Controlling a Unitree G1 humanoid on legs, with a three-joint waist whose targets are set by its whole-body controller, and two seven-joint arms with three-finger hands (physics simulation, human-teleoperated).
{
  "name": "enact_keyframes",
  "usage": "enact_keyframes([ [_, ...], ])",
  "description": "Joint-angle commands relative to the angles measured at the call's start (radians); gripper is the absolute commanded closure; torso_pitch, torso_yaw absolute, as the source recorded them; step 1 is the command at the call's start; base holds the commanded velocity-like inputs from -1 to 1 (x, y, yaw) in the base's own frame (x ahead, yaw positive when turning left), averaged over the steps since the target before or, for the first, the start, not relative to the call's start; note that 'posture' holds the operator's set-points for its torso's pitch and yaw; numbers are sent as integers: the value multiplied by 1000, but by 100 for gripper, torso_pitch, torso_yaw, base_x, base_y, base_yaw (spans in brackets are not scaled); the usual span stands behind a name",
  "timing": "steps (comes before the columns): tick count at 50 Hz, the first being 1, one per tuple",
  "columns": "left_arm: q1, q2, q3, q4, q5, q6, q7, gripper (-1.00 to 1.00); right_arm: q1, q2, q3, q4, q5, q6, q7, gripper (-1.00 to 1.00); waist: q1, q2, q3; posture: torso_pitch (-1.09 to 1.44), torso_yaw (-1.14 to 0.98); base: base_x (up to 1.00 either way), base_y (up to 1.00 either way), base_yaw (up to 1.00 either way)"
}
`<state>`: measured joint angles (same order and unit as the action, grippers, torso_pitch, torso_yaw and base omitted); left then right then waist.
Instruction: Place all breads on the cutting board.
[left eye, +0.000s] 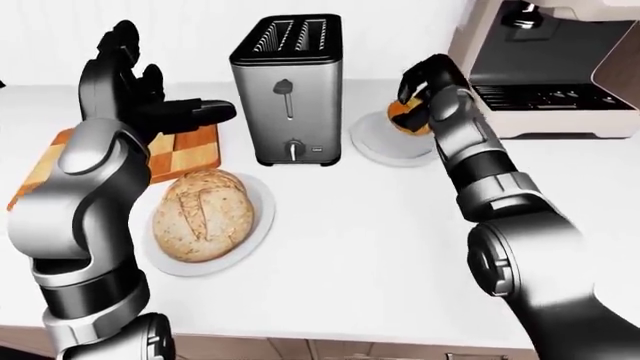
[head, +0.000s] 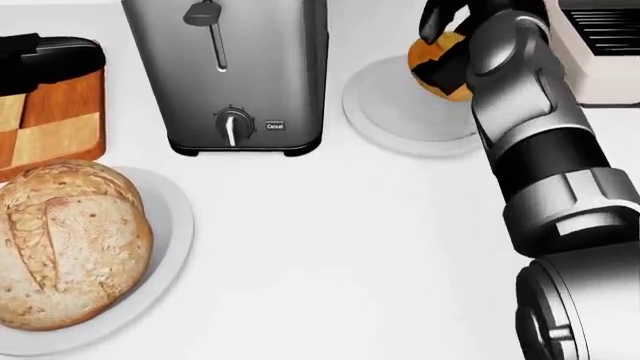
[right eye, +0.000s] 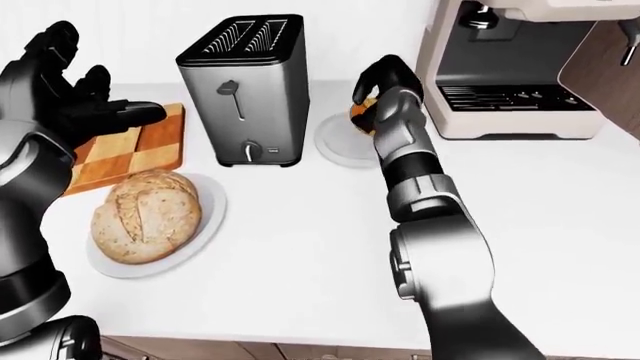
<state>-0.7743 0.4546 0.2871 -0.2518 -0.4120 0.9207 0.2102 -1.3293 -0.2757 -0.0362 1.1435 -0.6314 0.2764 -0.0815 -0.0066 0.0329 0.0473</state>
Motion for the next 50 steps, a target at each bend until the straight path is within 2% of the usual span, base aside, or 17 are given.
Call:
enact_keyframes([
  [1,-18,8,6,-23,4,-36,-3,-100,-101,-21,-2,-52,-6,-22,-16,100,-1,-3,-37,0,0,0,0,0],
  [11,-19,12,5,-21,10,-36,-13,-100,-312,-44,-6,-19,2,59,65,100,-5,-2,-27,0,0,0,0,0],
  [13,-21,19,4,-22,11,-29,-21,-100,-330,-38,-24,-29,28,82,89,100,-5,-3,-26,0,0,0,0,0],
  [16,-31,39,16,-49,-5,19,-33,-100,-357,-34,-20,-65,44,129,135,100,-5,-1,-24,0,0,0,0,0],
  [20,-26,69,49,-131,-57,142,-43,-100,-386,-44,-2,-86,31,154,176,100,-7,3,-20,0,0,0,0,0],
  [24,-21,111,123,-244,-155,318,-50,-100,-402,-54,2,-88,17,165,198,100,-9,8,-15,0,0,0,0,0],
  [30,12,177,207,-373,-275,487,-80,-100,-403,-65,5,-103,-4,172,222,100,-11,17,-8,0,0,0,0,0],
  [33,14,200,238,-410,-326,543,-93,-100,-396,-70,1,-108,-11,173,223,100,-12,22,-6,0,0,0,0,0],
  [39,91,242,277,-474,-384,583,-143,-100,-376,-72,-2,-115,-22,172,221,100,-13,27,-4,0,0,0,0,0],
  [44,141,245,308,-518,-416,612,-175,-100,-353,-67,0,-122,-30,168,219,100,-14,31,-4,0,0,0,0,0],
  [46,139,228,349,-525,-452,657,-191,-100,-343,-66,0,-126,-33,169,218,100,-14,32,-4,0,0,0,0,0],
  [50,161,220,374,-543,-471,672,-196,-100,-328,-60,1,-125,-37,161,211,100,-15,32,-3,0,0,0,0,0],
])
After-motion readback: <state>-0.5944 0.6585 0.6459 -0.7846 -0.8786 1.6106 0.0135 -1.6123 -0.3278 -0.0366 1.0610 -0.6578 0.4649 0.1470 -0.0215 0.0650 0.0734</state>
